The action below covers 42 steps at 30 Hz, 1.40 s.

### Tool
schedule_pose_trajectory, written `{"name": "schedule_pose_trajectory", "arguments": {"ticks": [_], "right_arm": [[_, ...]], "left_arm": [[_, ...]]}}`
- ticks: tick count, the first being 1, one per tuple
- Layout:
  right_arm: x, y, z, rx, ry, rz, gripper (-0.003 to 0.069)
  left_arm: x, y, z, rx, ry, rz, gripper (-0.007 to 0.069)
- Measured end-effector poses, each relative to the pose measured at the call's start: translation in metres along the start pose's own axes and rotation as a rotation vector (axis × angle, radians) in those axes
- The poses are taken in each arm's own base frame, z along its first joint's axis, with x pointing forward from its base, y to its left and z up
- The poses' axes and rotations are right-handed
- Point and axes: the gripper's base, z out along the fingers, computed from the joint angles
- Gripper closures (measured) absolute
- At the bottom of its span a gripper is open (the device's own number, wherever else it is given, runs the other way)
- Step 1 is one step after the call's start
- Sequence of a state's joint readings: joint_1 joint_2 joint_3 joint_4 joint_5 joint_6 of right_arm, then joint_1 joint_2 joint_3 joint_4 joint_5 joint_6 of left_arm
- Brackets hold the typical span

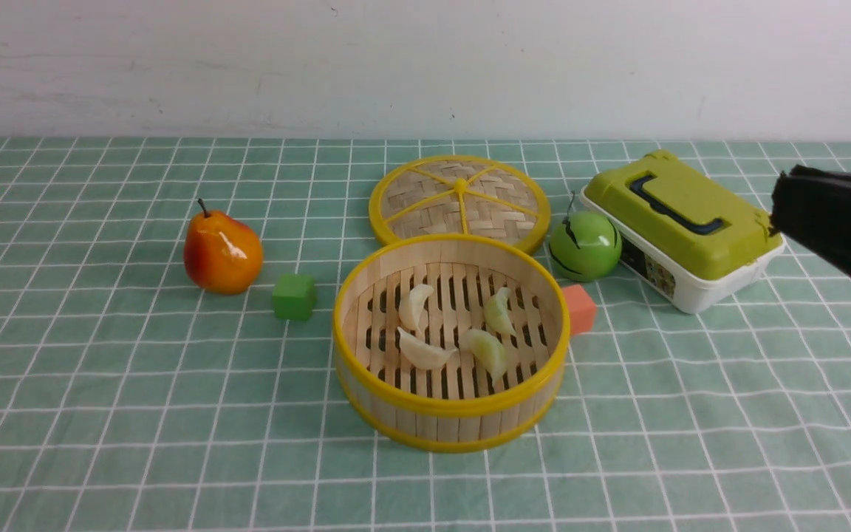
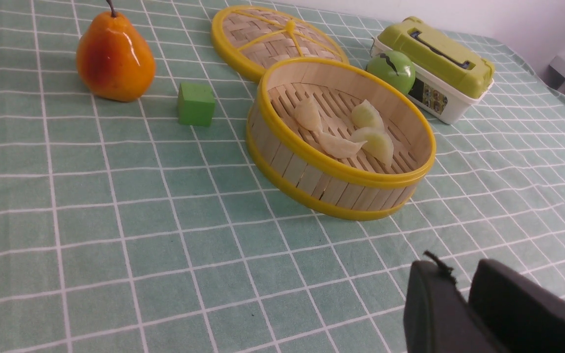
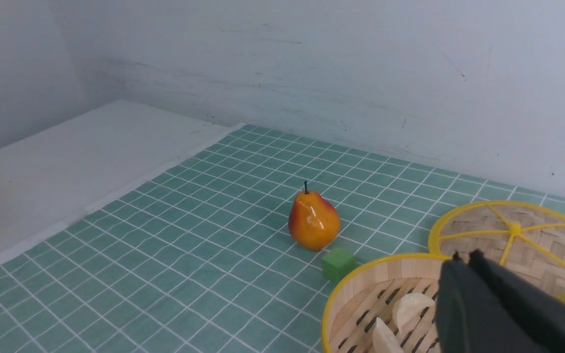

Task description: Put the dumplings into the steamer on the table with the blue tablecloth.

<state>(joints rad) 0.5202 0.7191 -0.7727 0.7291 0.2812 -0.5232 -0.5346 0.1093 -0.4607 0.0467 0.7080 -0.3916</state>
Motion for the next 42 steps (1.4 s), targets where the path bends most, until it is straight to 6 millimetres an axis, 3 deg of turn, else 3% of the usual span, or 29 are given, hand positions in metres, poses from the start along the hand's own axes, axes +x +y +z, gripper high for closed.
{"name": "schedule_pose_trajectory", "arguments": {"ticks": [4,12,15,22,26,29,35,42], "right_arm": [[0.002,0.006,0.001,-0.036,0.003,-0.022,0.0666],[0.017,-0.002,0.002,0.016,-0.001,-0.105,0.0664],[0.045,-0.015,-0.009,0.104,-0.015,-0.110,0.0664],[0.119,-0.048,-0.058,0.388,-0.054,-0.122,0.0664],[0.162,-0.060,-0.078,0.573,-0.043,-0.024,0.0664],[0.183,-0.064,-0.087,0.670,-0.043,0.033,0.0667],[0.208,-0.069,-0.093,0.748,0.018,0.069,0.0680],[0.212,-0.069,-0.094,0.755,0.073,0.062,0.0680]], "left_arm": [[0.000,0.000,0.000,0.000,0.000,0.000,0.0510],[0.000,0.000,0.000,-0.001,0.000,0.001,0.0502],[0.000,0.000,0.000,-0.002,-0.001,0.003,0.0502],[0.000,0.000,0.000,-0.002,-0.001,0.003,0.0494],[0.000,0.000,0.000,-0.002,-0.001,0.003,0.0489],[0.000,0.000,0.000,-0.002,-0.001,0.003,0.0484],[0.000,0.000,0.000,-0.003,-0.001,0.004,0.0479],[0.000,0.000,0.000,-0.004,-0.002,0.005,0.0473]]}}
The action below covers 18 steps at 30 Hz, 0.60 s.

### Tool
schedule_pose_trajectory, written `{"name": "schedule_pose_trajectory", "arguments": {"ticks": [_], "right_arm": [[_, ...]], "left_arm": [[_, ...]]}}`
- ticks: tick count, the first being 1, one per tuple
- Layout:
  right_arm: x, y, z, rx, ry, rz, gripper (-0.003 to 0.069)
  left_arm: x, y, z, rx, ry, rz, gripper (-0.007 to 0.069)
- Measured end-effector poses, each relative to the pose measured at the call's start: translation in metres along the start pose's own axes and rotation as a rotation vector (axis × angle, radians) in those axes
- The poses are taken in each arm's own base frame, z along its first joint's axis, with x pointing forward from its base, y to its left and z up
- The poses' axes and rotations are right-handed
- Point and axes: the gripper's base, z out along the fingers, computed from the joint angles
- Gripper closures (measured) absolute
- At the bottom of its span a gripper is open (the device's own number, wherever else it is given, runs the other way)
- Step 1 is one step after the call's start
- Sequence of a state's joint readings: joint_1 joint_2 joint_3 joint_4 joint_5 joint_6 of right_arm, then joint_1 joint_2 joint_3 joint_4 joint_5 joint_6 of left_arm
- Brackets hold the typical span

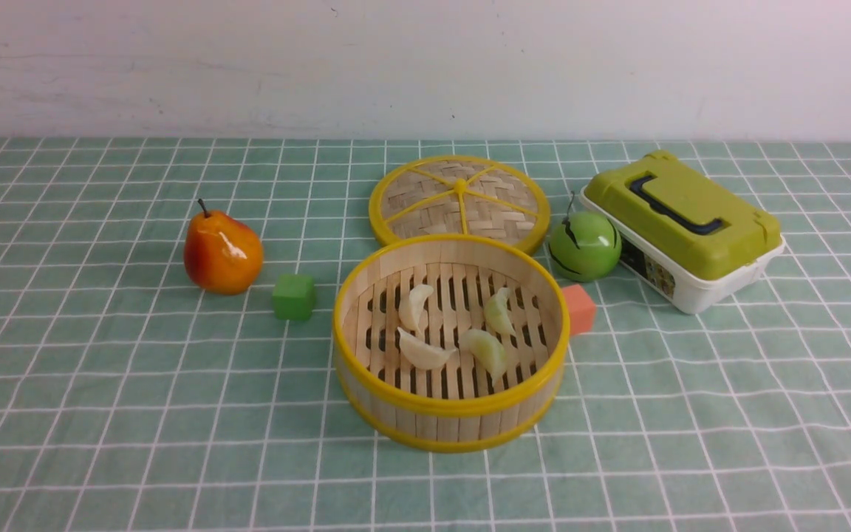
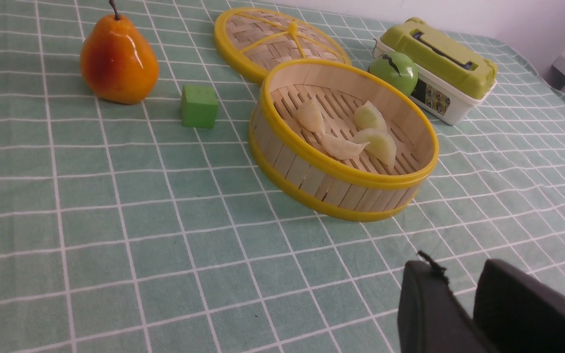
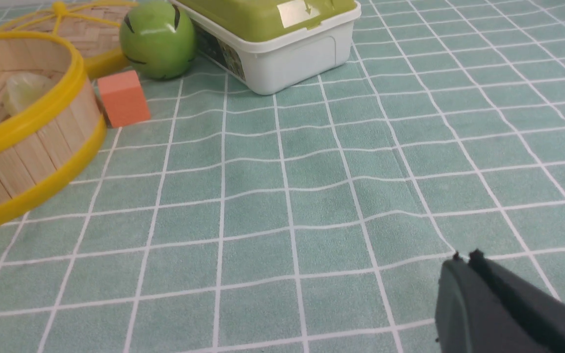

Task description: Put the dumplings into the steamer on the table with the blue tablecloth.

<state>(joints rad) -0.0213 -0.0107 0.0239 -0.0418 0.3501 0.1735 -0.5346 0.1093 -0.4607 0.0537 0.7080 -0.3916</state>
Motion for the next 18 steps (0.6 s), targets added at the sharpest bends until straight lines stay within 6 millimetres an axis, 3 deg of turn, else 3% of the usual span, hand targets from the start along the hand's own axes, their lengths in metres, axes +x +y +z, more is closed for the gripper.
{"name": "schedule_pose_trajectory", "arguments": {"ticks": [18], "right_arm": [[0.0009,0.0000,-0.0006,0.001,0.023,0.003,0.0680]], "left_arm": [[0.0000,0.0000,0.0000,0.000,0.000,0.000,0.0449]]}}
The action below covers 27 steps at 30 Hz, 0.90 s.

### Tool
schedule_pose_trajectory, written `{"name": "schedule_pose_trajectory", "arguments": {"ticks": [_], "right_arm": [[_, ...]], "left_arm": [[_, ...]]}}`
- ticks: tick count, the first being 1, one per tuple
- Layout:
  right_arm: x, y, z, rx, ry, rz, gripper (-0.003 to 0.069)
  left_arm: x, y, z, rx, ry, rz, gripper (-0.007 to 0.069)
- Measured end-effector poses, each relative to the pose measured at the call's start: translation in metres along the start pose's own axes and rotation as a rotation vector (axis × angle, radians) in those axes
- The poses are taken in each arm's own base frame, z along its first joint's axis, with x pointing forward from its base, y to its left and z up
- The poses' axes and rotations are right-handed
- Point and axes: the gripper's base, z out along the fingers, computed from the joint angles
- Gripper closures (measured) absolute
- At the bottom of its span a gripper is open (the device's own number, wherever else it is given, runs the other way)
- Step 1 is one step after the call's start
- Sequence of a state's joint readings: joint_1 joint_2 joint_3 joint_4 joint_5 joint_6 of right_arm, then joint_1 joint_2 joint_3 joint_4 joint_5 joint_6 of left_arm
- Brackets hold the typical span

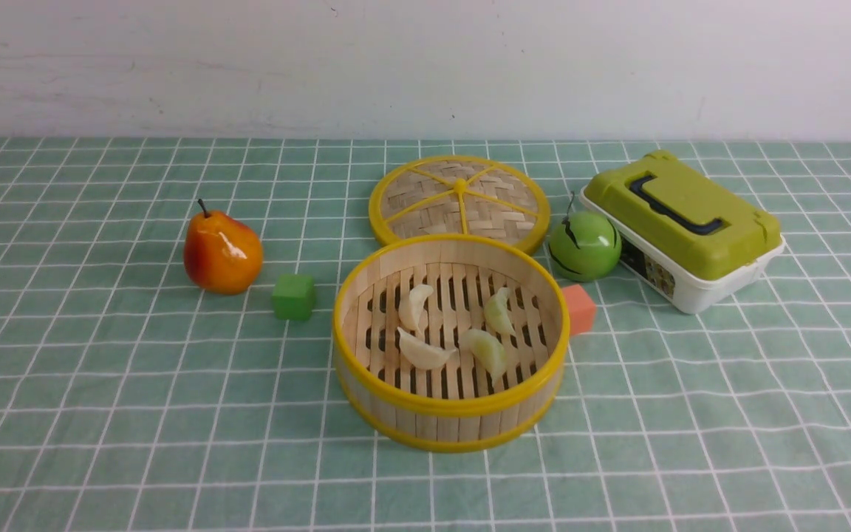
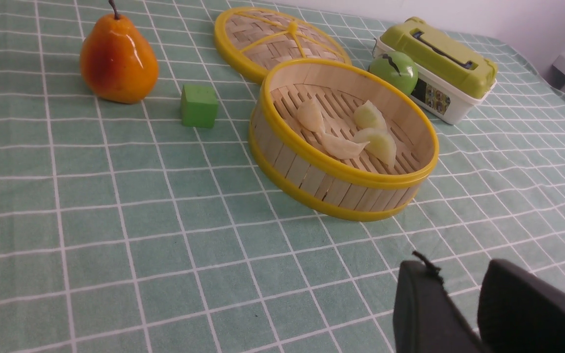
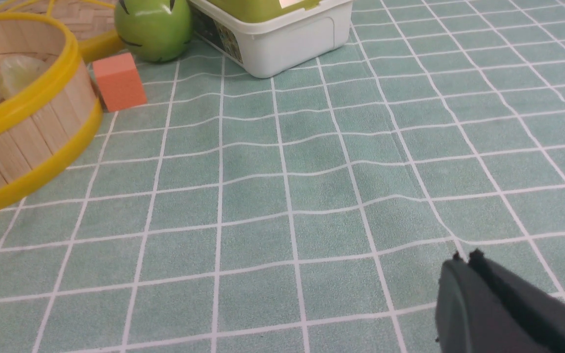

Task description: Put the dumplings into the steamer on the table with the blue tablecloth.

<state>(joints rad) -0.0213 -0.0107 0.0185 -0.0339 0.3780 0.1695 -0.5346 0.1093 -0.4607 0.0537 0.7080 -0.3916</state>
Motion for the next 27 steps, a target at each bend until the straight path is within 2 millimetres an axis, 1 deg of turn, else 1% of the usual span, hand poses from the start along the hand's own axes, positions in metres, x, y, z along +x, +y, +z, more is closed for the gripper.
{"name": "schedule_pose_trajectory", "arguments": {"ticks": [23,27], "right_arm": [[0.0001,0.0000,0.0000,0.000,0.001,0.000,0.0670],[0.0001,0.0000,0.0000,0.000,0.001,0.000,0.0667]], "left_arm": [[0.0000,0.0001,0.0000,-0.001,0.000,0.001,0.0431],[0.0045,0.0015,0.0042,-0.003,0.006,0.001,0.0438]]}}
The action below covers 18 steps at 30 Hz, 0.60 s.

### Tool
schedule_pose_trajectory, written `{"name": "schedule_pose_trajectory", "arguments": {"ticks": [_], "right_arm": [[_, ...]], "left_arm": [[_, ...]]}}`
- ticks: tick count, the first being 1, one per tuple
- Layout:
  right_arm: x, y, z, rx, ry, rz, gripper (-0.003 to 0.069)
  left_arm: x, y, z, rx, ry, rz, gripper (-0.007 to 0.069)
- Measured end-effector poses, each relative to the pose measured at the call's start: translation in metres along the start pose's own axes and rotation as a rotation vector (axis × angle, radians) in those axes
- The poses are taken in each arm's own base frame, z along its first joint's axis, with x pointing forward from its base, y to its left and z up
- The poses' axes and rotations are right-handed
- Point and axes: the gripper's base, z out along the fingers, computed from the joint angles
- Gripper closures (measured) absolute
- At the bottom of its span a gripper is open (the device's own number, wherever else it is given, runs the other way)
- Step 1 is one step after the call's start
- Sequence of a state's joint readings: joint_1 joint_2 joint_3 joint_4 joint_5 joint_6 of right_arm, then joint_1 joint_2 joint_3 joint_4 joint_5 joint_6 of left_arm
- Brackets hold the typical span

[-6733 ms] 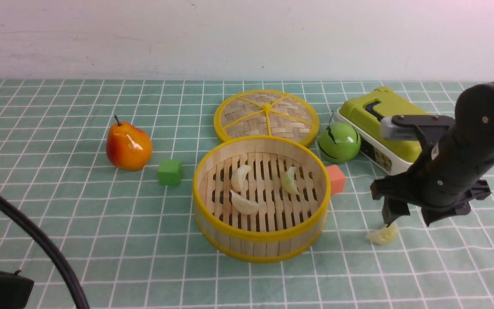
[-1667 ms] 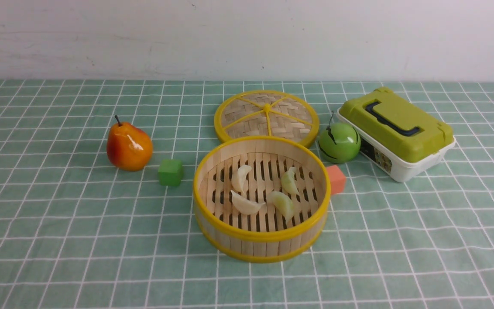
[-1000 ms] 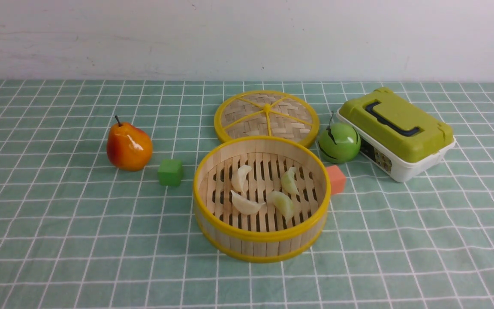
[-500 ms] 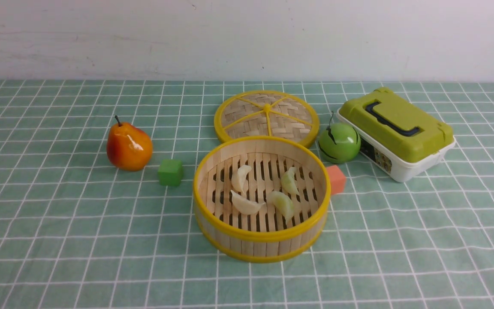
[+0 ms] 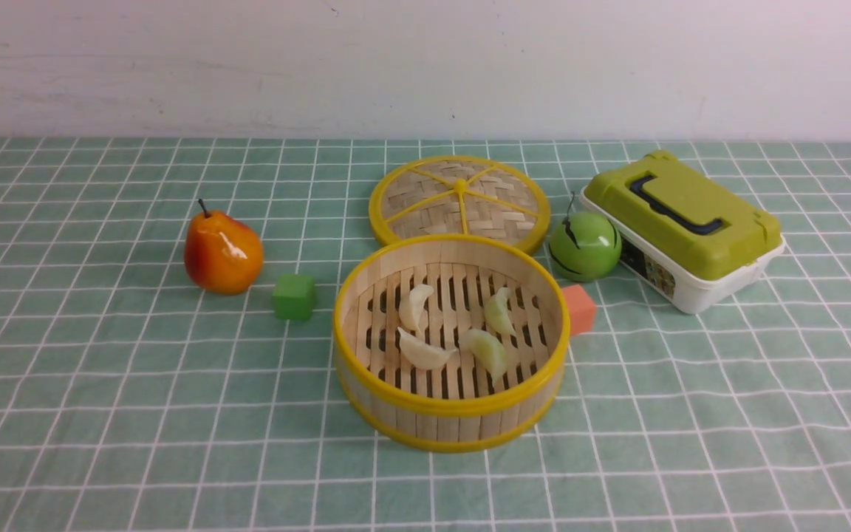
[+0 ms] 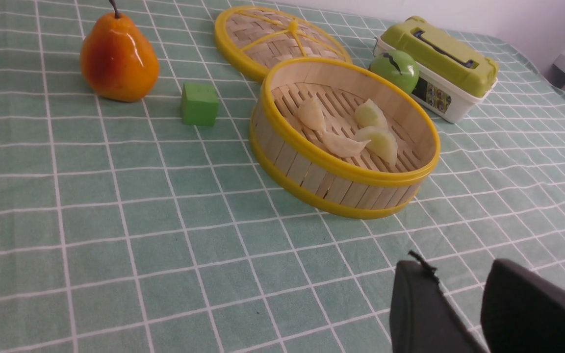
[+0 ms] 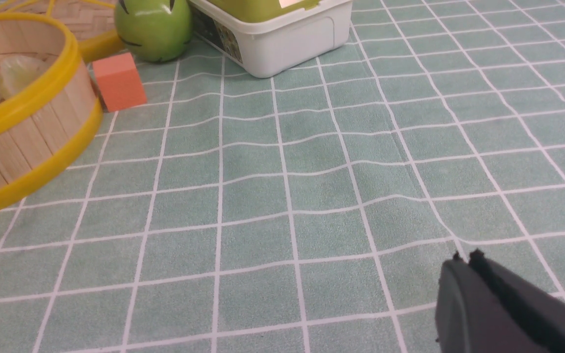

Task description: Put the dumplings into the steamer on the table with the blue tablecloth.

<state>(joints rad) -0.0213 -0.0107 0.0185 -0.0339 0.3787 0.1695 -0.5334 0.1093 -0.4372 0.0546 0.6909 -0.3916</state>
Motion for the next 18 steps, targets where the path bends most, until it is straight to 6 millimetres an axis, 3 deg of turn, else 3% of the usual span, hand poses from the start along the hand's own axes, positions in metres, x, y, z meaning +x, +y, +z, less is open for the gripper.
{"name": "schedule_pose_trajectory", "arguments": {"ticks": [6,18], "right_arm": [[0.000,0.000,0.000,0.000,0.000,0.000,0.0662],[0.000,0.000,0.000,0.000,0.000,0.000,0.0654]], "left_arm": [[0.015,0.010,0.022,-0.064,-0.131,-0.021,0.0636],[0.070,0.050,0.040,-0.399,-0.296,-0.095,0.0638]]}}
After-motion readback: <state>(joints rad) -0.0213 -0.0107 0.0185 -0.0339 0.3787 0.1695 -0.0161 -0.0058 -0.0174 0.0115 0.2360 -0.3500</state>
